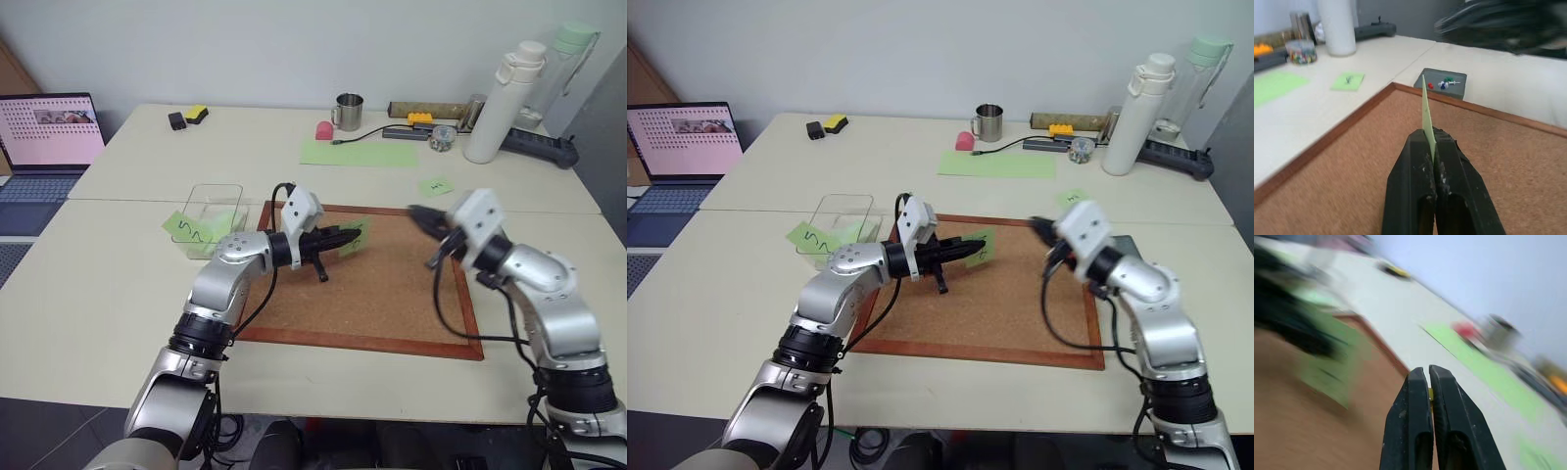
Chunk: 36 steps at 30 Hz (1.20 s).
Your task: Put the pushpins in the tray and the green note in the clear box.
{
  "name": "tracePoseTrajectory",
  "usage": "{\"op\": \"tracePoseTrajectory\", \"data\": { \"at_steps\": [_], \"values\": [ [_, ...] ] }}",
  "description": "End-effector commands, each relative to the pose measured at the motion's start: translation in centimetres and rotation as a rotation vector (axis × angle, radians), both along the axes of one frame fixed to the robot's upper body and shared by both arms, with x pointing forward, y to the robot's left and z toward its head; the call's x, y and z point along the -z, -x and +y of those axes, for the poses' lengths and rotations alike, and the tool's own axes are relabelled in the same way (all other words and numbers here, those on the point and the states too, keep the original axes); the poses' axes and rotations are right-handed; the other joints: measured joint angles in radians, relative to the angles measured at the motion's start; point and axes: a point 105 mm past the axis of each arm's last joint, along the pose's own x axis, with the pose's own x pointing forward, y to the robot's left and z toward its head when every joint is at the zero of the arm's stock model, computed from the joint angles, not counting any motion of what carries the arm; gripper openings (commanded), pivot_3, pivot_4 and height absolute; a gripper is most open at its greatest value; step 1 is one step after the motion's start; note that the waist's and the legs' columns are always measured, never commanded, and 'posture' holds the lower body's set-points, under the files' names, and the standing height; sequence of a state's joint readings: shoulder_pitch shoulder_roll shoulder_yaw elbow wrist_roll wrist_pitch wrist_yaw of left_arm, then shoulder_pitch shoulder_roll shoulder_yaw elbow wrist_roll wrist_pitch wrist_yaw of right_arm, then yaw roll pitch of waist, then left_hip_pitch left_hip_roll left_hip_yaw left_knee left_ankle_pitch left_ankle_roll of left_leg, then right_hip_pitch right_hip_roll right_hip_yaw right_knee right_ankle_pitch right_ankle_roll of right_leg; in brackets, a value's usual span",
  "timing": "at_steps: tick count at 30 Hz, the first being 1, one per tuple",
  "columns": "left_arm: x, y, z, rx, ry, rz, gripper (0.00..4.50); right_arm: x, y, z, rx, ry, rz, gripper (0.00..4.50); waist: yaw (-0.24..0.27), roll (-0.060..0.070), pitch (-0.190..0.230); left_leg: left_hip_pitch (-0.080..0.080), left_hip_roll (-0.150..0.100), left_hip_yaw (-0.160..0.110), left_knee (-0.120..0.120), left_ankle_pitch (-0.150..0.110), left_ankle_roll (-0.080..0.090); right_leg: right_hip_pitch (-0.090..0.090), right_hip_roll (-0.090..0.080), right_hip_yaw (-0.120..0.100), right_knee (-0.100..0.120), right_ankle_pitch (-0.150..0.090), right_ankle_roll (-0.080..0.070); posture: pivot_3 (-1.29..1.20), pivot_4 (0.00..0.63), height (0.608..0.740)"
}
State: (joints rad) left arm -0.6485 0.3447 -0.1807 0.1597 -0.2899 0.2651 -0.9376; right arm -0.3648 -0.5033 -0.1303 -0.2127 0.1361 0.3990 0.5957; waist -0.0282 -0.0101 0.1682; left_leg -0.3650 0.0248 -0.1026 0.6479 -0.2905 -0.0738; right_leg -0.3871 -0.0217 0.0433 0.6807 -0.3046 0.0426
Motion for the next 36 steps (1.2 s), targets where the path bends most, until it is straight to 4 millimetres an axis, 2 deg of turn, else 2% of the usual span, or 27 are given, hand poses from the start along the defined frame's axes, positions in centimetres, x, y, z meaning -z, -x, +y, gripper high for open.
{"op": "tracePoseTrajectory", "data": {
  "at_steps": [1, 5, 10, 12, 14, 17, 24, 26, 28, 30, 33, 35, 36],
  "values": [
    [-2.8, 1.6, -2.5, 0.107, -0.020, -0.191, 0.05, 0.9, -1.4, -5.7, 0.240, -0.105, 0.068, 0.00, -0.001, 0.000, 0.000, 0.000, 0.000, 0.000, 0.000, 0.000, 0.000, 0.000, 0.000, 0.000, 0.000, 0.000, 0.000, 0.00, 0.150, 0.740],
    [-2.3, 2.8, -3.8, 0.170, -0.068, -0.252, 0.05, 3.3, -2.8, -9.2, 0.346, -0.192, 0.174, 0.00, -0.006, 0.000, 0.000, 0.001, 0.000, 0.002, -0.001, 0.000, 0.001, 0.000, 0.001, 0.002, 0.000, 0.000, 0.000, 0.00, 0.150, 0.740],
    [-1.6, 3.3, -4.0, 0.177, -0.082, -0.260, 0.05, 3.6, -4.4, -10.6, 0.385, -0.364, 0.251, 0.00, -0.023, 0.001, 0.000, 0.002, 0.001, 0.004, -0.001, -0.001, 0.003, 0.000, 0.001, 0.003, 0.002, 0.000, 0.000, 0.00, 0.150, 0.740],
    [-1.5, 3.4, -3.9, 0.168, -0.086, -0.258, 0.00, 3.8, -4.9, -11.3, 0.395, -0.394, 0.272, 0.46, -0.025, 0.001, 0.000, 0.002, 0.001, 0.004, -0.001, -0.001, 0.003, 0.000, 0.001, 0.003, 0.002, 0.000, 0.000, 0.00, 0.150, 0.740],
    [-1.3, 3.4, -3.6, 0.155, -0.092, -0.258, 0.00, 4.0, -5.2, -11.8, 0.405, -0.400, 0.284, 0.74, -0.024, 0.001, 0.000, 0.001, 0.001, 0.004, -0.001, -0.001, 0.003, 0.000, 0.001, 0.003, 0.001, 0.000, 0.000, 0.00, 0.150, 0.740],
    [-1.2, 3.4, -3.5, 0.145, -0.095, -0.256, 0.00, 4.0, -5.5, -11.9, 0.395, -0.407, 0.294, 1.38, -0.023, 0.001, 0.000, 0.001, 0.001, 0.004, -0.001, -0.001, 0.003, 0.000, 0.001, 0.003, 0.000, 0.000, 0.000, 0.00, 0.150, 0.740],
    [-1.2, 3.1, -3.4, 0.131, -0.098, -0.257, 0.00, 3.6, -5.7, -11.9, 0.377, -0.399, 0.290, 3.28, -0.022, 0.001, 0.000, 0.001, 0.001, 0.004, 0.000, -0.001, 0.002, 0.000, 0.001, 0.003, 0.001, 0.000, 0.000, 0.00, 0.150, 0.740],
    [-1.5, 2.6, -3.1, 0.109, -0.095, -0.263, 0.00, 2.9, -5.6, -11.6, 0.351, -0.397, 0.256, 3.45, -0.022, 0.001, 0.000, 0.001, 0.001, 0.004, 0.000, -0.001, 0.002, 0.000, 0.001, 0.003, 0.001, 0.000, 0.000, 0.00, 0.150, 0.740],
    [-2.5, 1.4, -1.6, 0.014, -0.068, -0.259, 0.00, 0.7, -4.2, -7.8, 0.126, -0.348, 0.191, 3.45, -0.022, 0.001, 0.000, 0.001, 0.001, 0.004, 0.000, -0.001, 0.002, 0.000, 0.001, 0.003, 0.001, 0.000, 0.000, 0.00, 0.150, 0.740],
    [-3.6, 0.5, -0.1, -0.070, -0.032, -0.253, 0.00, -0.4, -2.5, -4.9, -0.032, -0.294, 0.163, 3.45, -0.025, 0.002, 0.001, 0.000, 0.001, 0.004, -0.001, -0.001, 0.002, -0.001, 0.001, 0.002, 0.001, 0.000, 0.000, 0.00, 0.150, 0.740],
    [-5.5, -1.0, 4.8, -0.302, 0.029, -0.245, 0.00, -2.1, 0.7, -0.8, -0.235, -0.268, 0.142, 3.45, -0.032, 0.002, 0.001, 0.000, 0.003, 0.003, -0.001, -0.001, 0.002, -0.001, 0.002, 0.002, 0.001, 0.000, 0.000, 0.00, 0.150, 0.740],
    [-6.3, -1.4, 7.5, -0.424, 0.052, -0.242, 0.00, -2.8, 2.2, 1.1, -0.322, -0.269, 0.149, 3.45, -0.032, 0.002, 0.001, 0.000, 0.003, 0.002, -0.001, -0.001, 0.003, -0.001, 0.002, 0.001, 0.002, 0.000, 0.000, 0.00, 0.150, 0.740],
    [-6.8, -1.7, 9.7, -0.527, 0.093, -0.229, 0.00, -3.3, 3.2, 2.3, -0.385, -0.288, 0.162, 3.45, -0.030, 0.002, 0.001, 0.001, 0.003, 0.001, 0.000, -0.001, 0.003, -0.001, 0.002, 0.001, 0.002, 0.000, 0.000, 0.00, 0.150, 0.740]
  ]
}}
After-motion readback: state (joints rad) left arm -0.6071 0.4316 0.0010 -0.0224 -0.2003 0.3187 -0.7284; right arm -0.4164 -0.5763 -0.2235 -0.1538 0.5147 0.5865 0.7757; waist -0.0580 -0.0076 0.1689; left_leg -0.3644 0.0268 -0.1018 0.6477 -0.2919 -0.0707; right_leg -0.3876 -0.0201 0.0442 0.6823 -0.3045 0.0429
